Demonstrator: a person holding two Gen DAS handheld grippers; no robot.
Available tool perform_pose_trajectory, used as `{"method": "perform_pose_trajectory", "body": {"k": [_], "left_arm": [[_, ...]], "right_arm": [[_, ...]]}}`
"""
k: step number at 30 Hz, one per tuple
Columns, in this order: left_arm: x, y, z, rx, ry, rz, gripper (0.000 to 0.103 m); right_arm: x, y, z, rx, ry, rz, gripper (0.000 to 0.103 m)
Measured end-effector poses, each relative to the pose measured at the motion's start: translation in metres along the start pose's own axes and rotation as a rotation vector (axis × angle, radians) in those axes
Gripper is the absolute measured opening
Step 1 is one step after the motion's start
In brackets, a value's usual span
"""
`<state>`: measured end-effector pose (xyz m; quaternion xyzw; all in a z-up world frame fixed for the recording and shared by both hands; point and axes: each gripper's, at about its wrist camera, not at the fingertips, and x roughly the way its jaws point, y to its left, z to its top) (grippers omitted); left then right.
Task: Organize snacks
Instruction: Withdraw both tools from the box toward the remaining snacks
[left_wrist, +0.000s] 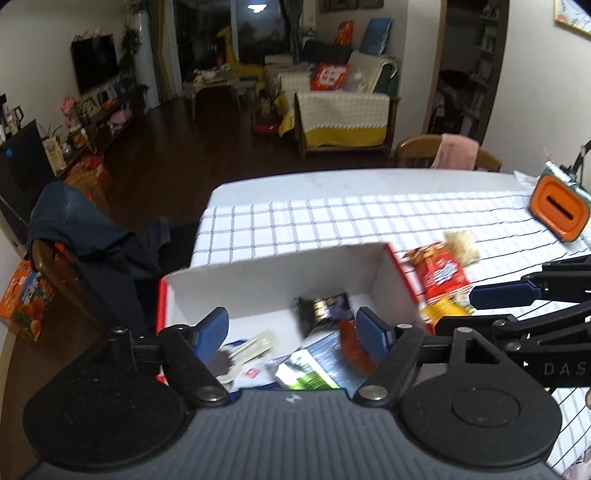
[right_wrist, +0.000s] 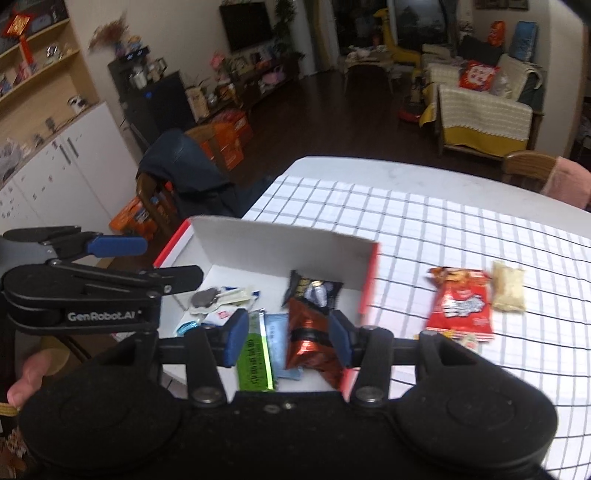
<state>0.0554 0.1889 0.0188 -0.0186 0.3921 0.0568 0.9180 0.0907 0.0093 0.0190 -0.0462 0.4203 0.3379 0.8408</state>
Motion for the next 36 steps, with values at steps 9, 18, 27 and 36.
{"method": "perform_pose_trajectory", "body": {"k": [9,18,27,36], "left_arm": [[0.000,-0.052,0.006,0.035,-0.038,-0.052,0.084],[0.013,-0.108,0.002,0.040,-0.050,-0.085,0.086],[0.040,-0.164,-0.004,0.026,-0.011,-0.108,0.089],[0.075,-0.220,-0.015,0.054,0.021,-0.084,0.089]], "right_arm": [[-0.034,-0.052,-0.019,0.046,-0.046,-0.045,0.077],[-0.054,-0.116,-0.042,0.098,-0.042,-0.102,0.091],[-0.064,-0.176,-0.054,0.117,-0.040,-0.139,0.101],[-0.051,-0.245,-0.052,0.118,-0.011,-0.170,0.102]]}}
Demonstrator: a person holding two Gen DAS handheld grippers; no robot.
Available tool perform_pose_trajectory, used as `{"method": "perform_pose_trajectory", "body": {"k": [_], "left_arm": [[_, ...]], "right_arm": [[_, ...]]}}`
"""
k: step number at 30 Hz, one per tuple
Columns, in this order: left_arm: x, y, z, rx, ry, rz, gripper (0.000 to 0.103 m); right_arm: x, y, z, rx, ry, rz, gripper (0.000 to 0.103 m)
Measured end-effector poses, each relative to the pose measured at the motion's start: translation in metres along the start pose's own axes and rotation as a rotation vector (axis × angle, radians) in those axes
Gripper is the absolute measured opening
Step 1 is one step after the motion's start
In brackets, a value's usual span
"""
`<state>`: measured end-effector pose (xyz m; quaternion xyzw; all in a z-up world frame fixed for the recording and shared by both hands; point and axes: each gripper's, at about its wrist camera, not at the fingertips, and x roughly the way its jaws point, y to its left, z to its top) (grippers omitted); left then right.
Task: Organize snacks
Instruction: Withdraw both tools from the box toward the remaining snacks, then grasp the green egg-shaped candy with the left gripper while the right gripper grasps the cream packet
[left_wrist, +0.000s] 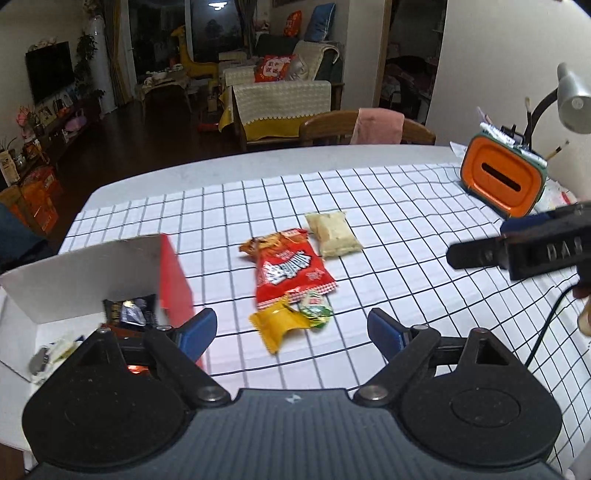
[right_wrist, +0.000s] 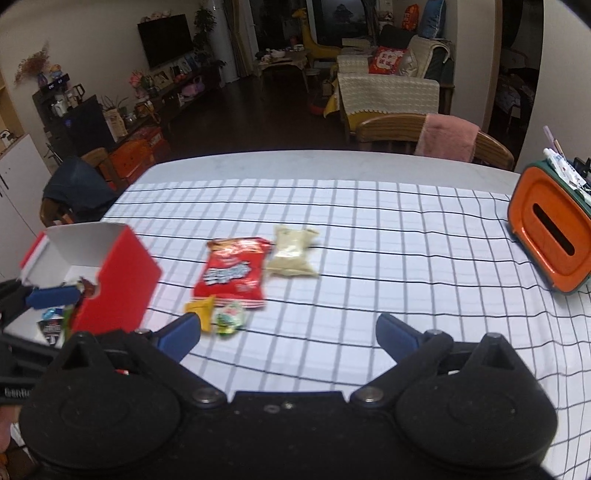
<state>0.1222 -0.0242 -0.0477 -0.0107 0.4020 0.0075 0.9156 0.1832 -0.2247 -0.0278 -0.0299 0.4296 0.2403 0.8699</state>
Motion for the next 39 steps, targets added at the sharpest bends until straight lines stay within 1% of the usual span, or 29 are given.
{"method": "perform_pose_trajectory", "body": {"k": [4,8,10,14,21,25,27,29,30,32,34,37,39], "left_arm": [[0.020,-0.015,0.001,-0.010,0.008,0.015,0.089],[0.041,-0.026,0.004,-0.014,0.020,0.021,0.089],[0.051,-0.030,0.005,-0.010,0.027,0.025,0.089],[0.070,-0.031,0.009,-0.020,0.050,0.005,0.089],[0.107,-0.030,0.016,-0.047,0.109,-0.020,0.089],[0.126,-0.033,0.018,-0.029,0.132,-0.016,0.088],[0.134,-0.034,0.021,-0.022,0.142,-0.012,0.085],[0.143,-0.033,0.021,-0.026,0.160,-0.010,0.076],[0.147,-0.032,0.021,-0.031,0.171,-0.009,0.074],[0.154,-0.030,0.020,-0.044,0.189,-0.015,0.066],[0.158,-0.028,0.019,-0.047,0.202,-0.022,0.064],[0.163,-0.027,0.019,-0.048,0.211,-0.027,0.063],[0.166,-0.026,0.018,-0.048,0.228,-0.026,0.060]], "right_arm": [[0.020,-0.020,0.008,-0.001,0.018,0.000,0.102],[0.041,-0.031,0.017,-0.018,0.030,0.000,0.102],[0.052,-0.033,0.022,-0.027,0.037,0.005,0.102],[0.072,-0.035,0.030,-0.043,0.052,0.015,0.101],[0.113,-0.038,0.042,-0.038,0.083,0.031,0.101],[0.134,-0.038,0.047,-0.029,0.098,0.038,0.101],[0.142,-0.037,0.050,-0.030,0.102,0.041,0.101],[0.150,-0.037,0.054,-0.027,0.105,0.044,0.100],[0.154,-0.037,0.056,-0.022,0.106,0.045,0.100],[0.160,-0.037,0.059,-0.007,0.108,0.053,0.099],[0.167,-0.034,0.062,0.005,0.112,0.058,0.097],[0.177,-0.029,0.065,0.007,0.115,0.067,0.095],[0.184,-0.026,0.067,0.005,0.116,0.065,0.093]]}}
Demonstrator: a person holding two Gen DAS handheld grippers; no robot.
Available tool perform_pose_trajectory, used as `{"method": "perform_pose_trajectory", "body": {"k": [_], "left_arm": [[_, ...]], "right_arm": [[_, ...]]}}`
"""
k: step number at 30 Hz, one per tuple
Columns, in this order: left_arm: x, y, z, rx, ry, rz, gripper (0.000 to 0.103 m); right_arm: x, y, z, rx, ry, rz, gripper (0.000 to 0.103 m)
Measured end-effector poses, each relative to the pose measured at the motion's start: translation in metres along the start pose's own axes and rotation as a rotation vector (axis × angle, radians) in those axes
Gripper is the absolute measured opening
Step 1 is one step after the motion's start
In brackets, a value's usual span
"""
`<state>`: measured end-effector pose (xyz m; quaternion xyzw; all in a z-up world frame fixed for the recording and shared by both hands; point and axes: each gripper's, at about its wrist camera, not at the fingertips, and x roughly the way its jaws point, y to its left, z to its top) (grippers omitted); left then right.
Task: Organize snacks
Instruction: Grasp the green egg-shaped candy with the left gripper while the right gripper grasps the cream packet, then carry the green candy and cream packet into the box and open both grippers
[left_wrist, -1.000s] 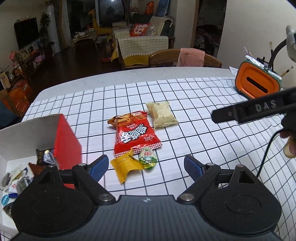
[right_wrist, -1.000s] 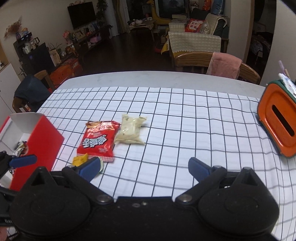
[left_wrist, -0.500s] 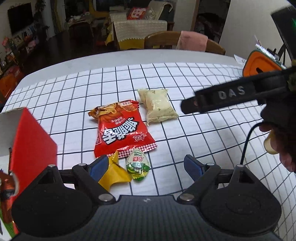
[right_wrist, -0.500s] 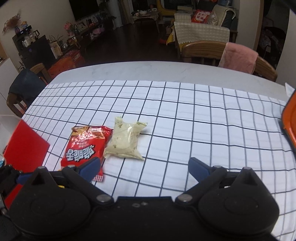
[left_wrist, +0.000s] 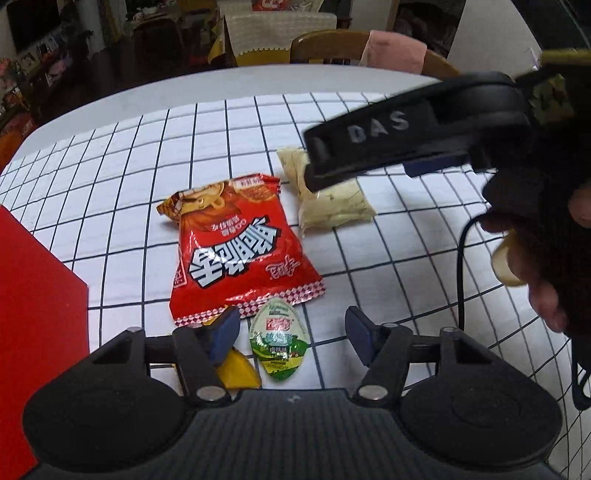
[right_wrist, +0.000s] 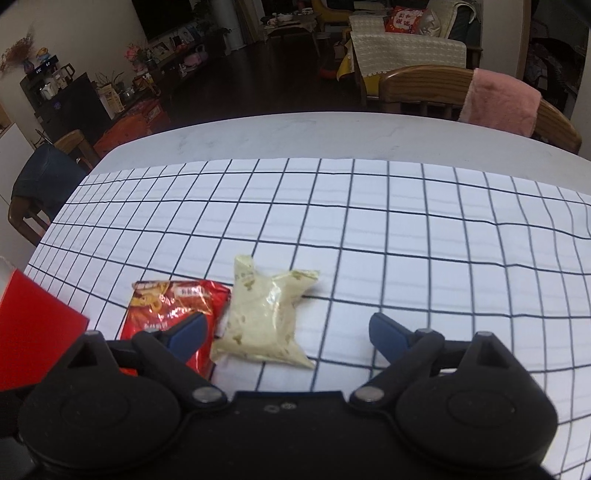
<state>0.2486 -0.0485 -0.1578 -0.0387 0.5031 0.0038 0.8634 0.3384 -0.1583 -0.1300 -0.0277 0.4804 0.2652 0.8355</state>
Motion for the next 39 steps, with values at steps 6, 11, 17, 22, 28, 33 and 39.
{"method": "perform_pose_trajectory", "body": {"k": [6,11,17,22,28,33,39], "left_arm": [[0.009,0.004,-0.003,-0.003,0.037,0.005,0.054],[0.011,0.000,-0.002,0.024,0.037,0.032,0.045],[0.012,-0.009,0.001,0.038,0.033,0.040,0.035],[0.012,-0.007,0.002,0.028,0.036,0.031,0.034],[0.000,-0.006,0.002,0.013,0.017,0.010,0.034],[-0.019,-0.004,-0.002,0.009,-0.002,-0.008,0.034],[-0.051,-0.001,-0.006,-0.005,-0.037,-0.042,0.035]], "right_arm": [[0.019,0.008,0.005,0.006,0.020,-0.013,0.083],[0.032,0.011,0.002,0.014,0.046,-0.034,0.067],[0.027,0.011,-0.004,0.021,0.038,-0.020,0.039],[0.014,-0.004,-0.013,0.054,0.011,-0.007,0.033],[-0.011,-0.019,-0.025,0.076,-0.001,-0.008,0.033],[-0.038,-0.022,-0.036,0.078,-0.010,0.000,0.033],[-0.074,-0.016,-0.054,0.070,-0.017,0.001,0.033]]}}
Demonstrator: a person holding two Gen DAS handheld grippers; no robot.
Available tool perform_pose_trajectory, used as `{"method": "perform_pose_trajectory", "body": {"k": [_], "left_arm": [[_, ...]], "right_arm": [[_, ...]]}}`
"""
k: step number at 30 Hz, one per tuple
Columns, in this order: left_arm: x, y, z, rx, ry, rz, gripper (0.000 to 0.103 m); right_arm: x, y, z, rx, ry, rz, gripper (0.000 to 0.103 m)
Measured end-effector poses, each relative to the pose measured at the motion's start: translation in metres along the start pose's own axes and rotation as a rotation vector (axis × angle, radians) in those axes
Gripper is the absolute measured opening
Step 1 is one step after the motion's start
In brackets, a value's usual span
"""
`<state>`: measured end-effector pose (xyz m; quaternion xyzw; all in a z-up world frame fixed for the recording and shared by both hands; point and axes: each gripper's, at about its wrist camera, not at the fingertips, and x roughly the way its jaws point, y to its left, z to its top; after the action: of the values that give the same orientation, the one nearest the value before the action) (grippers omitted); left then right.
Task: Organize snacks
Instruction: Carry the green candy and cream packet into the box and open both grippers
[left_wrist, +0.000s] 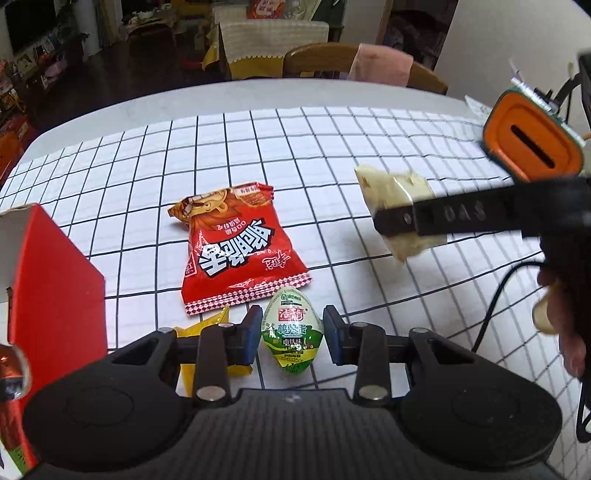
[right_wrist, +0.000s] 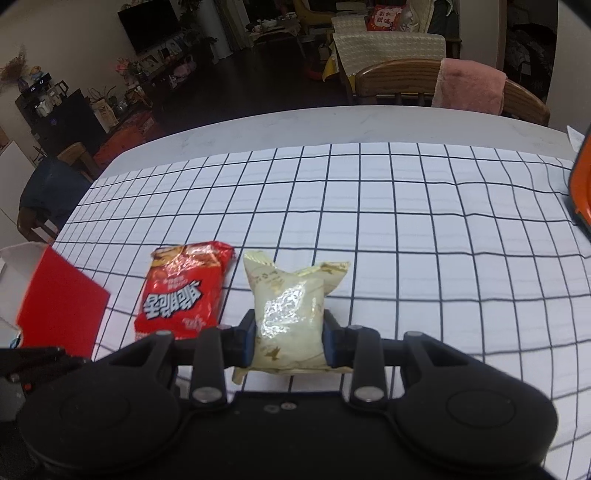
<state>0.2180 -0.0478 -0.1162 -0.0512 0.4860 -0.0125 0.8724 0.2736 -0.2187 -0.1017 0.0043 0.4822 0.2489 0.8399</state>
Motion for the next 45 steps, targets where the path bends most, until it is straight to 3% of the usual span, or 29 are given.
{"method": "perform_pose_trajectory", "body": {"k": [9,21,33,45], "left_arm": [[-0.053,0.014,-0.008,-0.024,-0.050,-0.028,0.035],[-0.129,0.064,-0.028,-0.030,-0.116,-0.014,0.035],[-0.180,0.148,-0.048,-0.069,-0.165,0.027,0.035],[-0.193,0.227,-0.064,-0.103,-0.161,0.081,0.035]], "right_arm": [[-0.050,0.032,-0.021,0.002,-0.023,0.007,0.033],[-0.094,0.115,-0.045,-0.041,-0.052,0.018,0.033],[-0.092,0.203,-0.053,-0.093,-0.053,0.022,0.033],[-0.065,0.272,-0.056,-0.125,-0.042,0.017,0.033]]}}
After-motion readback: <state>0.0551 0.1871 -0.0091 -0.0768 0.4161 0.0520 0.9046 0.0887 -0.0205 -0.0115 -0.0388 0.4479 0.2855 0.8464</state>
